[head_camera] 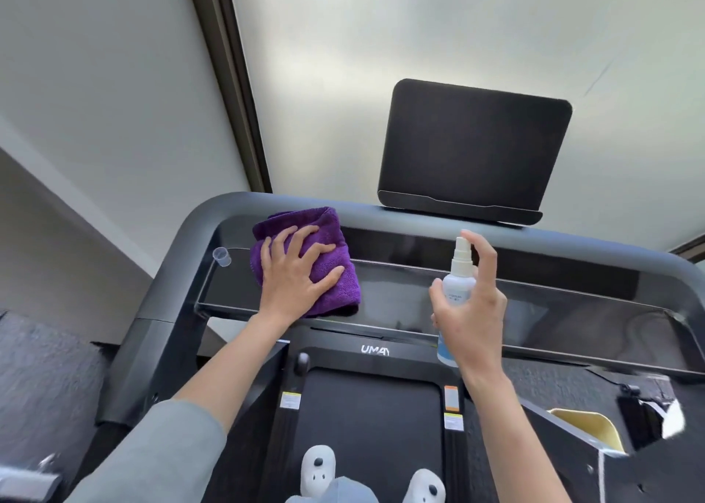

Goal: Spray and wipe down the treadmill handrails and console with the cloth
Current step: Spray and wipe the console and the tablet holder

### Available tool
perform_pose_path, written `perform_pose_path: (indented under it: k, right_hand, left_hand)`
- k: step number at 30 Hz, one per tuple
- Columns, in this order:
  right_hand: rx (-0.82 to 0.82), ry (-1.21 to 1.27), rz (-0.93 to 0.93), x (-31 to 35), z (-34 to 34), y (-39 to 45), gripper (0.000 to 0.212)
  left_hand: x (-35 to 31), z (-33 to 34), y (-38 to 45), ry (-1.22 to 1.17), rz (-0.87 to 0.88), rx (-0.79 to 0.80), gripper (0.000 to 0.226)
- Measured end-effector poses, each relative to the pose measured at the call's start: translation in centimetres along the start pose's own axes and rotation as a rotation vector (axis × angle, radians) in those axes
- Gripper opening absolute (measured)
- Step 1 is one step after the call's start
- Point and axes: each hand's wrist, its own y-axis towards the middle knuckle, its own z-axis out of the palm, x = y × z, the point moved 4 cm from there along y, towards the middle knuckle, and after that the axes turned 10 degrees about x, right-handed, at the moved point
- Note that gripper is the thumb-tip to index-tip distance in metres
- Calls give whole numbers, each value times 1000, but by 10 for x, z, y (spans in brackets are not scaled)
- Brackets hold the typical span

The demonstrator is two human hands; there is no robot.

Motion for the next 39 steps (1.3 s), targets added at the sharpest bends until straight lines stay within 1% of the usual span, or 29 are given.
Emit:
perform_pose_path:
  k: [6, 12, 17, 20, 23, 25, 29, 35, 37, 39]
  right_hand:
    - [41, -7, -12, -2, -1, -12, 70]
    - [75, 30, -29, 1, -1, -17, 71]
    - [117, 45, -59, 6, 1, -14, 71]
    - [127, 40, -64, 6, 2, -8, 71]
    - [117, 29, -58, 5, 4, -2, 70]
    - [100, 18, -56, 5, 5, 0, 69]
    - [92, 19, -59, 7, 12, 3, 69]
    - [106, 42, -88, 12, 23, 3, 68]
    - [104, 35, -88, 11, 24, 4, 68]
    - [103, 27, -78, 9, 25, 5, 68]
  left_hand:
    - [-6, 1, -21, 31, -256, -89, 49]
    - [-15, 4, -40, 110, -323, -100, 60]
    - [-24, 4, -61, 127, -365, -178, 58]
    - [-20, 4, -49, 135, -394, -150, 58]
    - [-13, 4, -13, 154, -447, -48, 63]
    - [-8, 5, 7, 145, -475, 3, 62]
    - [-6, 6, 9, 143, -444, -33, 66]
    - [-17, 5, -35, 152, -357, -120, 61]
    - [-21, 8, -40, 179, -353, -121, 62]
    - [-20, 7, -24, 186, -380, -86, 65]
